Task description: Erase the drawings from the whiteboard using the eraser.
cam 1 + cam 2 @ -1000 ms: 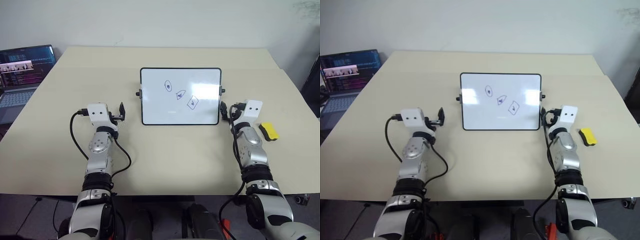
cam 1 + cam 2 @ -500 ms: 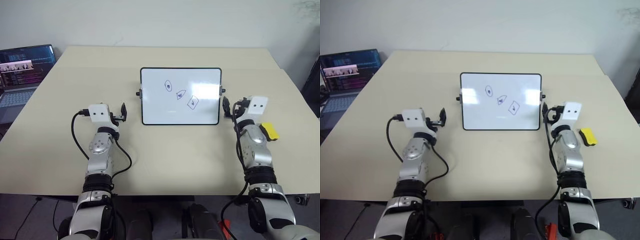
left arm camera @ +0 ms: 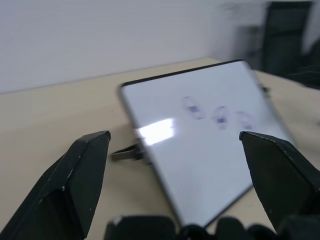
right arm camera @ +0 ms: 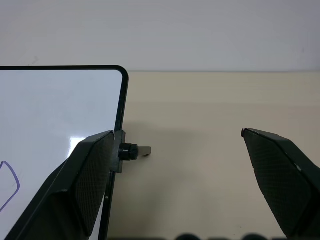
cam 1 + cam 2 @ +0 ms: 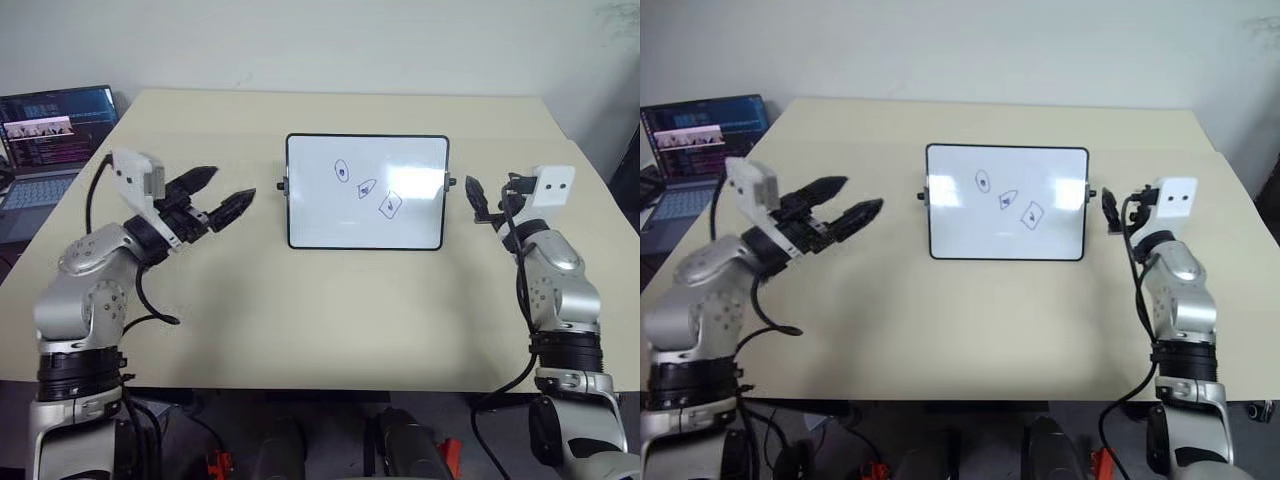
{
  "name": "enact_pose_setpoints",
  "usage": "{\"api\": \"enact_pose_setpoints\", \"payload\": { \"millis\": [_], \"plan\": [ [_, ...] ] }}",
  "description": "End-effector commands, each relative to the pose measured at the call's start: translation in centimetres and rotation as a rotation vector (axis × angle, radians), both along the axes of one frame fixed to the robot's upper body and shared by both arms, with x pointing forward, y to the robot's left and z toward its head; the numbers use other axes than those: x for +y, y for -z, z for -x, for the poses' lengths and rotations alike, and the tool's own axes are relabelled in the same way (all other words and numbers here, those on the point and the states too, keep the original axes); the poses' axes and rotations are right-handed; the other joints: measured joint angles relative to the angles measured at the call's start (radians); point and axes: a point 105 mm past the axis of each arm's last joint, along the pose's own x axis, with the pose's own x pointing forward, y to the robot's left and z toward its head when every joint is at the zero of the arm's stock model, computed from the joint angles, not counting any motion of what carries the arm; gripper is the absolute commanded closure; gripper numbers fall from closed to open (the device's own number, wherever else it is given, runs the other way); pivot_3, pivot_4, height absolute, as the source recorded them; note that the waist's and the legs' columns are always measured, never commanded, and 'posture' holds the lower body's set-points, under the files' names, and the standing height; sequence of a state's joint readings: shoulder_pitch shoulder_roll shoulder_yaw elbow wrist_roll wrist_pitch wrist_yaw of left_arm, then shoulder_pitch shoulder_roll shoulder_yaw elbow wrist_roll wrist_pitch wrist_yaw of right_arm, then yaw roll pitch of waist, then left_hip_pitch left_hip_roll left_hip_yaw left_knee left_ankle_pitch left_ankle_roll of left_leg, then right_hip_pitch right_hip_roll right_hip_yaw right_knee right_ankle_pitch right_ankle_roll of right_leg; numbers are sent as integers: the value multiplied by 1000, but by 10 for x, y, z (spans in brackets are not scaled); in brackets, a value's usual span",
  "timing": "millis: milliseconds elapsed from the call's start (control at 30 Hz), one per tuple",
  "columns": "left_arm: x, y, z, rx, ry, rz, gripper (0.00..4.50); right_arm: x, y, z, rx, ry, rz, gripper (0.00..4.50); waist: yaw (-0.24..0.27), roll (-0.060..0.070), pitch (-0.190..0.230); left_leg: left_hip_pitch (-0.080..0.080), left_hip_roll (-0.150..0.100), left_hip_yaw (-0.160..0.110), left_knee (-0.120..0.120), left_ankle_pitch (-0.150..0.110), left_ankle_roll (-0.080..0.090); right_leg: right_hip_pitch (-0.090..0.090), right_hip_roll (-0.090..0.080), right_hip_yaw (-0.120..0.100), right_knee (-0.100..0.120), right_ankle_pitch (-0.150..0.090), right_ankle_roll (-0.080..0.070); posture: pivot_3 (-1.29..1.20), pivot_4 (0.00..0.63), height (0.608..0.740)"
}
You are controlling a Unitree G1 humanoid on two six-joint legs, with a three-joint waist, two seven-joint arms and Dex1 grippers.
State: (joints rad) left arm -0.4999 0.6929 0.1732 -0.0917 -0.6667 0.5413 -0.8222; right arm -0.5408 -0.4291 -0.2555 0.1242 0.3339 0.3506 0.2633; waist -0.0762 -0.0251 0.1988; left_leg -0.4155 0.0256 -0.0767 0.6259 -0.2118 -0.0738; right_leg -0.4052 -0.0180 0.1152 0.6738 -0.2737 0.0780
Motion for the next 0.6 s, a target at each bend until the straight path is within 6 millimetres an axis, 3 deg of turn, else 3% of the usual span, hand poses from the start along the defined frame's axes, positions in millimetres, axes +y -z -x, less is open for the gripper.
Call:
{"api": "enact_pose_setpoints", "payload": {
  "millis": [33,133,233,333,467,600],
  "plan": [
    [-67,-7,17,-21,296,-43,0,-21,-28,14,-29,32,27,44,6,0,0,0,0,0,0,0,0,0,0,0,-1,0,0,0,150,740],
    [-96,-2,13,-11,362,-33,0,-35,-33,19,-8,71,49,44,11,0,0,-1,0,0,0,0,0,0,0,0,-1,0,0,0,150,740],
    [-123,24,5,2,395,-105,0,-52,-38,27,22,99,26,44,4,0,0,0,0,0,0,0,0,0,1,0,-1,0,-1,0,150,740],
    [-140,35,-1,26,421,-108,0,-61,-41,32,60,92,-10,44,-1,0,0,0,0,0,0,0,0,0,1,1,-1,0,-1,0,150,740],
    [-169,52,0,17,508,-142,0,-69,-15,38,259,61,86,44,2,0,0,0,0,0,0,0,0,0,1,1,-1,0,-1,0,150,740],
    [-184,58,1,-22,525,-183,0,-79,3,38,368,85,115,44,2,0,0,0,0,0,0,0,0,0,1,1,-1,0,-1,0,150,740]
  ]
}}
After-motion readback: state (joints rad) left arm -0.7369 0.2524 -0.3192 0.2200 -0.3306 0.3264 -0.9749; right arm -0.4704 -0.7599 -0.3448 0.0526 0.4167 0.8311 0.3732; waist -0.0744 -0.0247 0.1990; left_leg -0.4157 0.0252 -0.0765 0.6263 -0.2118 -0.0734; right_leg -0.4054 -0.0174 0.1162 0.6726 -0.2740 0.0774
